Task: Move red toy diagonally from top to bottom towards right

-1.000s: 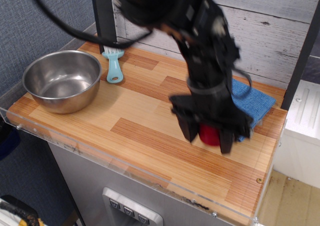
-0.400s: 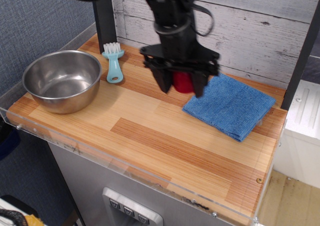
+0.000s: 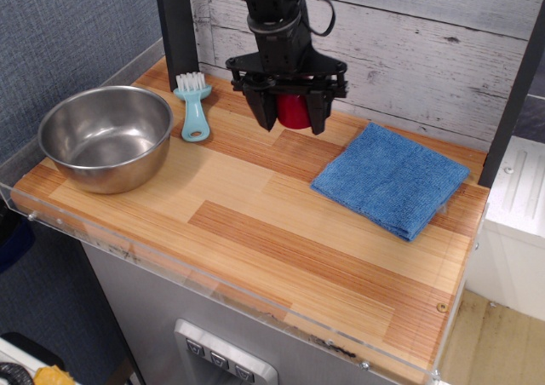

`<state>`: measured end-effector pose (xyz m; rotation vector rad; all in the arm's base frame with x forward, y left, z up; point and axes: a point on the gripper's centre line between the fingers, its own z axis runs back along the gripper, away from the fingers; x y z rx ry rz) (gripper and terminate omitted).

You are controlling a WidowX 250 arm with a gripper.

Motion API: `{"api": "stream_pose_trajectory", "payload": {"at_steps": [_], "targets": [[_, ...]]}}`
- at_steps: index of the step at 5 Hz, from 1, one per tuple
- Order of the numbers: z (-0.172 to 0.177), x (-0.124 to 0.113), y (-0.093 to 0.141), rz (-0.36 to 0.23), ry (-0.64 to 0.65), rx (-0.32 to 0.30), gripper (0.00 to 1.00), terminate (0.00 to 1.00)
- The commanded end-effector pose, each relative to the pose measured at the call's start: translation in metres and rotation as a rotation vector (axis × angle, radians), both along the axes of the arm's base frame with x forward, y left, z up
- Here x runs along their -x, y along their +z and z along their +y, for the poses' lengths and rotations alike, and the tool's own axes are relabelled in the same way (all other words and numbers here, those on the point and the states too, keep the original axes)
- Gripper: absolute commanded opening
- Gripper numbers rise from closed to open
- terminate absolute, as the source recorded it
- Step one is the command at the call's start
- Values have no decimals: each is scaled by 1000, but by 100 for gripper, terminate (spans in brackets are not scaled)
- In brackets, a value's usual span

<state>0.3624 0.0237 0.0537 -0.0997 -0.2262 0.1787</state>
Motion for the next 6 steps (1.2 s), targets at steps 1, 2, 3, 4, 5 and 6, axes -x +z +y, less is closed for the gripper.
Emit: {"api": "stream_pose_trajectory", "payload": {"at_steps": [1,2,3,4,5,6], "targets": [[22,-26,-20,20,48,-53,0,0],[15,-33,-30,35,54,-57,0,0],[7,-35,-37,53,54,-46,0,0],[3,-35,-36,64,62,-34,100,0],[1,-32,-35,69,62,-32,100,0],[-3,-31,-34,64,64,-23,100,0]]}}
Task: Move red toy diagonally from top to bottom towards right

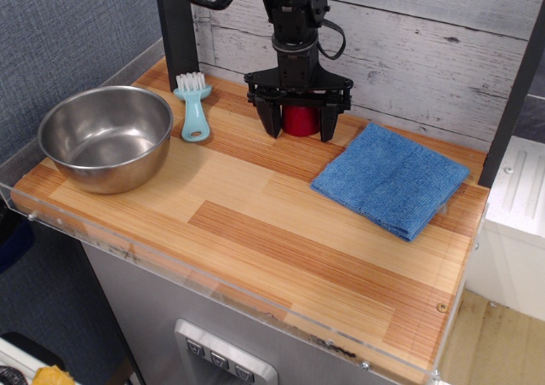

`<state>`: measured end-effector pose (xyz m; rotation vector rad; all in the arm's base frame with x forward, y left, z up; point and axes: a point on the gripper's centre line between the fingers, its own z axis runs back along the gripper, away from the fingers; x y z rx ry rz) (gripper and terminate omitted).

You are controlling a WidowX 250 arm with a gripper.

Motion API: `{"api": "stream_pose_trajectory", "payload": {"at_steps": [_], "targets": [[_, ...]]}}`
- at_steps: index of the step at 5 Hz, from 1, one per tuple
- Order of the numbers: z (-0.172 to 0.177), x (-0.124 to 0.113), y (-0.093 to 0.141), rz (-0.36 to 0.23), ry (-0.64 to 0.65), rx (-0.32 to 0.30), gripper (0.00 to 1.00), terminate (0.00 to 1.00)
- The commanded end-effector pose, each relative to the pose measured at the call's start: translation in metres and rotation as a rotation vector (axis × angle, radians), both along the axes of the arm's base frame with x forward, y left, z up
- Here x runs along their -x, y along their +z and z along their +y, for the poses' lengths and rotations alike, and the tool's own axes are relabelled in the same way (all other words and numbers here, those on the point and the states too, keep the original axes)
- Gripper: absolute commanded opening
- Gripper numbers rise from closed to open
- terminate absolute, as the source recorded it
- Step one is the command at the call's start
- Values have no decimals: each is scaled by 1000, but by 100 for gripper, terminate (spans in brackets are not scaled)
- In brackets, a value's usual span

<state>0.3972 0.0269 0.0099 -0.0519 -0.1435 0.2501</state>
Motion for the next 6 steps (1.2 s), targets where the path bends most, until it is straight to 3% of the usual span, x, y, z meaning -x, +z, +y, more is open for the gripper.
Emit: {"api": "stream_pose_trajectory", "payload": {"at_steps": [1,4,5,6], "targets": [[-9,4,20,-55,-11,24,100,0],[-15,22,78,-181,-10,18,100,0],[-17,38,100,-236,-13,36,100,0],[-20,54,114,-254,-21,37,100,0]]}}
